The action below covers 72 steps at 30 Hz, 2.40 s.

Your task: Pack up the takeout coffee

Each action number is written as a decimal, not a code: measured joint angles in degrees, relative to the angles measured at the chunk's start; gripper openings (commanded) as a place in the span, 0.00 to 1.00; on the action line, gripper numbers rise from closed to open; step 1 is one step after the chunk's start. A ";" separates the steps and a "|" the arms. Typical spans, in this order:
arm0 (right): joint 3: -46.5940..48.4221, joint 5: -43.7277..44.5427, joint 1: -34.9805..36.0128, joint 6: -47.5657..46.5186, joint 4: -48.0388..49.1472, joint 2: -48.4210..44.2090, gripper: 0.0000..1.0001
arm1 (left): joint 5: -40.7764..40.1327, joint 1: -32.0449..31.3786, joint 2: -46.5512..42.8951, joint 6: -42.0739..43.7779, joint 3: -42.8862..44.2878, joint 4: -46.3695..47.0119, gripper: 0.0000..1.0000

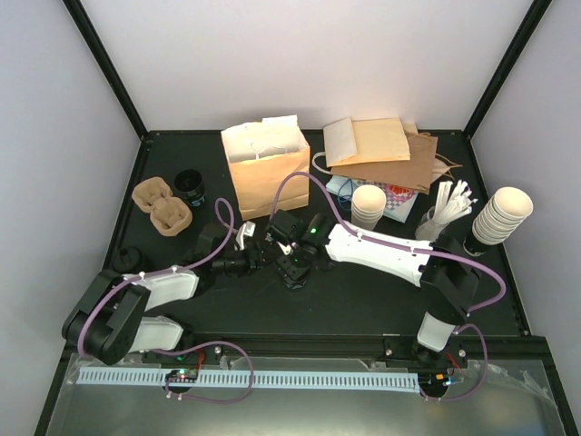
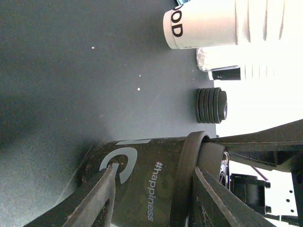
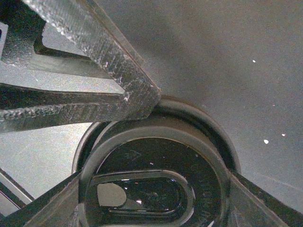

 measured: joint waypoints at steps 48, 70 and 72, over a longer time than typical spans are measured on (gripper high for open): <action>4.98 0.74 0.74 0.39 -3.37 2.14 1.00 | 2.99 0.20 -1.68 10.56 6.78 -17.75 0.72; -0.24 -1.03 -4.15 3.23 -2.58 -3.76 1.00 | 0.55 0.20 -2.82 16.35 16.26 -28.89 0.76; -1.33 -1.99 -4.59 3.17 -1.64 -3.82 1.00 | 0.55 0.02 -2.82 17.11 16.76 -29.44 0.76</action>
